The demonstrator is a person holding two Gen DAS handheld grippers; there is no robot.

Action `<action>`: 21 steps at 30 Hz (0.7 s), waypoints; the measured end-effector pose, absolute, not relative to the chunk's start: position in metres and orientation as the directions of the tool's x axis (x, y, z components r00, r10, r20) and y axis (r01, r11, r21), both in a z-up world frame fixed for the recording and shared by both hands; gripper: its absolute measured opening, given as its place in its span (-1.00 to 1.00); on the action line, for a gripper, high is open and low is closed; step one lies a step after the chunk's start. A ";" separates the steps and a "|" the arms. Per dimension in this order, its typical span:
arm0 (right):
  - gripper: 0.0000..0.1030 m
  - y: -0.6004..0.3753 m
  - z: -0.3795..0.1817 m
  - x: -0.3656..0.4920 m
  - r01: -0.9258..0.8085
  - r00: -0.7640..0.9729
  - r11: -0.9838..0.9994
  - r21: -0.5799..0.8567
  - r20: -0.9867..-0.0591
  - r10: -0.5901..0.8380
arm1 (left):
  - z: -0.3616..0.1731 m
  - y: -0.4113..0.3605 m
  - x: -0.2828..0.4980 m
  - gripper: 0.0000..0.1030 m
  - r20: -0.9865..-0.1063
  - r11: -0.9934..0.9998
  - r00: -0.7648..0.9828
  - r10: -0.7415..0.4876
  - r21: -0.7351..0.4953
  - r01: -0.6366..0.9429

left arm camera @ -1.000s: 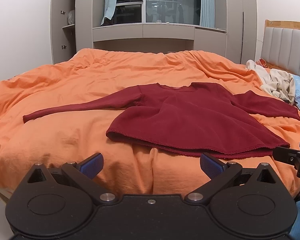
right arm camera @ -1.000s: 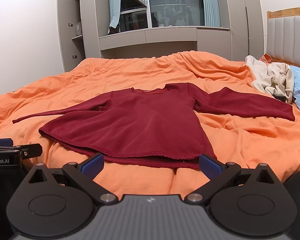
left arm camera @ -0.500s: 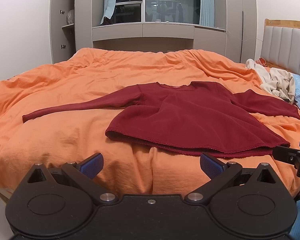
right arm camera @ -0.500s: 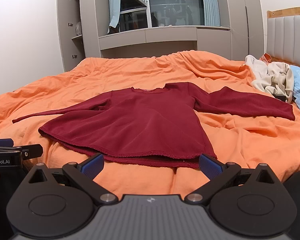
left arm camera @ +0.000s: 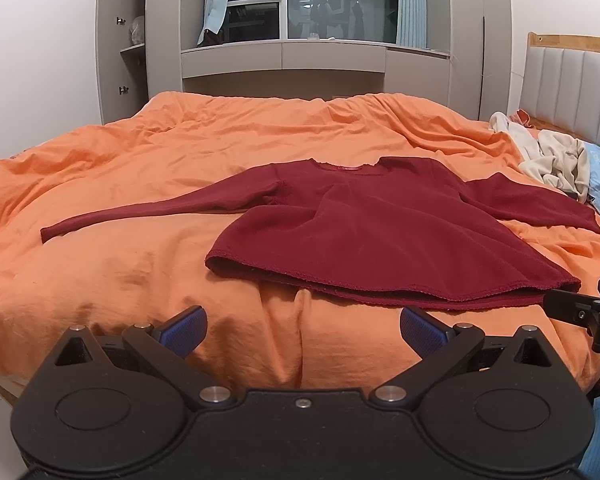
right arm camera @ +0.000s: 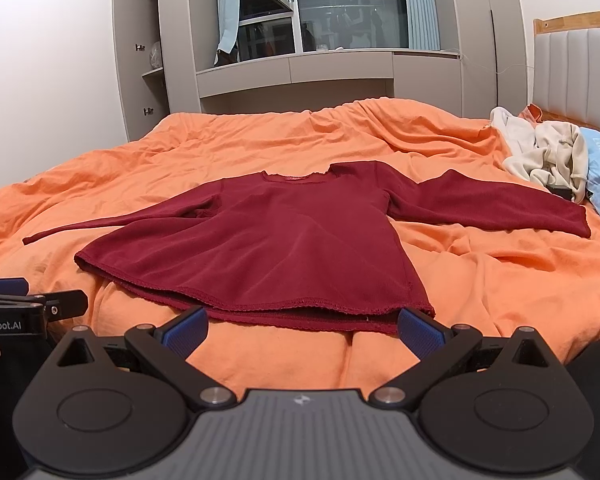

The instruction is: Fold small clothes

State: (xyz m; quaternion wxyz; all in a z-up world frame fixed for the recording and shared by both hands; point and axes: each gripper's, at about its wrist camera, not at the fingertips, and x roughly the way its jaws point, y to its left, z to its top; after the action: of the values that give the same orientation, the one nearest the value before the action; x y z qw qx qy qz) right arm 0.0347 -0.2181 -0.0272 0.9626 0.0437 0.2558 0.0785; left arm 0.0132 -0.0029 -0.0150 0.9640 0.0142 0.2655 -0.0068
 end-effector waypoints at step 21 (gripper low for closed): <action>1.00 -0.218 -0.032 0.044 -0.131 0.849 0.985 0.115 -0.501 0.171 | -0.018 -0.005 0.023 0.99 -0.530 0.999 0.848 -0.013 0.021 0.028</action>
State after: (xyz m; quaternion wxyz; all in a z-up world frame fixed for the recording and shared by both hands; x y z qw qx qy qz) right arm 0.0439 -0.2179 -0.0323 0.9606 0.0383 0.2637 0.0786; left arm 0.0227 -0.0046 -0.0182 0.9611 0.0138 0.2755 -0.0108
